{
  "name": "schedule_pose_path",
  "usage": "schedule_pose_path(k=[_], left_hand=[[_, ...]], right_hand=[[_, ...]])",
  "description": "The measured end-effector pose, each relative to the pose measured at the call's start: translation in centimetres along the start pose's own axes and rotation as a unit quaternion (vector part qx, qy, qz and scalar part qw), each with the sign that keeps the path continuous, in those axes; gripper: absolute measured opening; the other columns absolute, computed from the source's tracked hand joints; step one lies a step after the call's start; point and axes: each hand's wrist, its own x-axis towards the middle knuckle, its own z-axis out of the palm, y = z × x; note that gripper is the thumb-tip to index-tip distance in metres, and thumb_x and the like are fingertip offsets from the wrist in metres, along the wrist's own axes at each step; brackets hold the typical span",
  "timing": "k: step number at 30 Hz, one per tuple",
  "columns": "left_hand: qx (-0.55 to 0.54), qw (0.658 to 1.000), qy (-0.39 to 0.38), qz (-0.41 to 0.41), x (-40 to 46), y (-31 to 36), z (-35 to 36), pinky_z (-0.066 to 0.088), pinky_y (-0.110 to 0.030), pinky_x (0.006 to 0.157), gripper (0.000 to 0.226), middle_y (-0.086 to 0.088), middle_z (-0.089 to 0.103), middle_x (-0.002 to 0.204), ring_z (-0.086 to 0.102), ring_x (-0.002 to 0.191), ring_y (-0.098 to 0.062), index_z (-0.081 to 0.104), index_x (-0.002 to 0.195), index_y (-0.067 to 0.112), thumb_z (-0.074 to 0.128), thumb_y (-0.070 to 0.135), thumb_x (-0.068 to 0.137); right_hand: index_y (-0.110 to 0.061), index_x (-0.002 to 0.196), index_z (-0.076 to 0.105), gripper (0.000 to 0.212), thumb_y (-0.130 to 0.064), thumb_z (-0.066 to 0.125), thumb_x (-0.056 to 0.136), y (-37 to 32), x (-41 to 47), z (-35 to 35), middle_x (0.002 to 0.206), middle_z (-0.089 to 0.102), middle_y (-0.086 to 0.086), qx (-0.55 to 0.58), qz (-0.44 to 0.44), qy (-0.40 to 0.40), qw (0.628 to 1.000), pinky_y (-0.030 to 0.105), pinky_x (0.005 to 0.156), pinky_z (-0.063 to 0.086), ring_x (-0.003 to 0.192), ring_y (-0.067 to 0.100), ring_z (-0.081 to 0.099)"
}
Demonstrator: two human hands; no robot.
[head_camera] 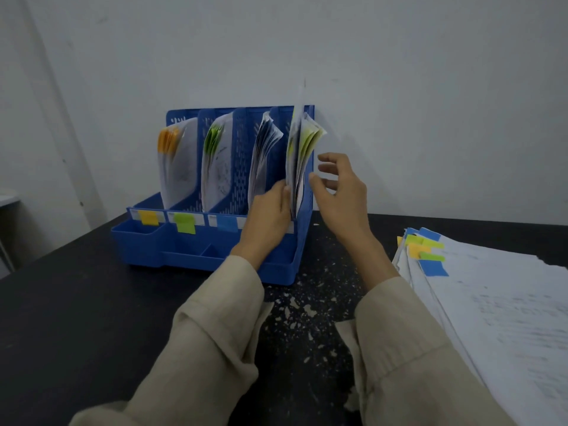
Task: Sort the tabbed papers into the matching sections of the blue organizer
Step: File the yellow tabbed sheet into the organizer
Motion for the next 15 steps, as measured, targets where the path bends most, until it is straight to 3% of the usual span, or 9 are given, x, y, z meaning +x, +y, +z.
schedule_pose_path(k=[4,7,11,13,15], left_hand=[[0.023,0.999,0.044,0.002,1.2,0.1,0.1,0.018,-0.025,0.048,0.039,0.001,0.037,0.058,0.033,0.051,-0.006,0.028,0.064,0.021,0.034,0.011,0.102],[-0.012,0.998,0.060,-0.009,1.8,0.6,-0.2,0.028,-0.016,0.045,0.042,0.002,0.037,0.057,0.032,0.052,-0.003,0.029,0.060,0.020,0.037,0.005,0.099],[-0.035,0.995,0.093,-0.014,2.1,0.3,-0.3,0.030,-0.011,0.048,0.039,0.005,0.040,0.058,0.036,0.053,-0.002,0.036,0.062,0.020,0.040,0.006,0.098],[-0.024,0.995,0.092,-0.008,2.1,0.0,0.0,0.036,-0.009,0.054,0.022,0.003,0.051,0.066,0.046,0.059,-0.004,0.050,0.077,0.013,0.045,0.008,0.097],[0.006,0.997,0.074,-0.008,2.3,0.0,0.3,0.046,-0.019,0.064,0.011,-0.007,0.061,0.083,0.057,0.073,-0.014,0.057,0.099,0.003,0.047,0.007,0.096]], right_hand=[[-0.014,0.124,0.049,0.030,-0.017,0.054,0.094,0.2,0.2,-0.2,0.109,0.054,-0.003,0.010,0.018,0.006,1.000,-0.001,0.070,0.039,0.093,0.008,0.054],[-0.013,0.124,0.049,0.029,-0.015,0.053,0.095,0.2,0.2,-0.2,0.109,0.056,-0.001,0.009,0.015,-0.002,1.000,0.000,0.071,0.040,0.095,0.009,0.054],[-0.014,0.123,0.050,0.028,-0.017,0.053,0.095,0.0,0.2,-0.3,0.107,0.057,-0.001,0.014,0.016,0.002,1.000,0.003,0.069,0.042,0.091,0.009,0.055],[-0.015,0.122,0.050,0.028,-0.017,0.053,0.094,0.0,0.2,-0.4,0.105,0.056,-0.002,0.015,0.021,0.004,1.000,0.004,0.067,0.043,0.088,0.008,0.056],[-0.015,0.122,0.051,0.028,-0.016,0.053,0.094,0.1,0.2,-0.4,0.104,0.056,-0.003,0.014,0.025,0.003,1.000,0.005,0.066,0.043,0.087,0.009,0.056]])
